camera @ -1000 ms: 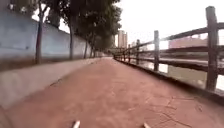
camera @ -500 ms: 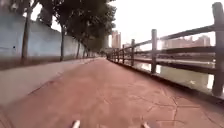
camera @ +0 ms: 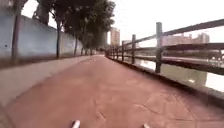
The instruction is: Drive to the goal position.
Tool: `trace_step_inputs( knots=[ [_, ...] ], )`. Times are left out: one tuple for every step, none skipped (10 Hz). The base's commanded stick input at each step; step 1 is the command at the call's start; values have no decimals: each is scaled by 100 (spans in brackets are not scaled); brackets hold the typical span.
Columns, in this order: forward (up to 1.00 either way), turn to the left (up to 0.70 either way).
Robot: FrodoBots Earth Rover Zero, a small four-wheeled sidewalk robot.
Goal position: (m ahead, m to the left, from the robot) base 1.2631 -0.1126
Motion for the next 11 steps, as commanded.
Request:
trace_step_inputs(
  knots=[
    [70, 0],
    [70, 0],
    [70, 0],
    [70, 0],
    [70, 0],
    [70, 0],
    [70, 0],
    [70, 0],
    [70, 0],
    [70, 0],
    [70, 0]
  ],
)
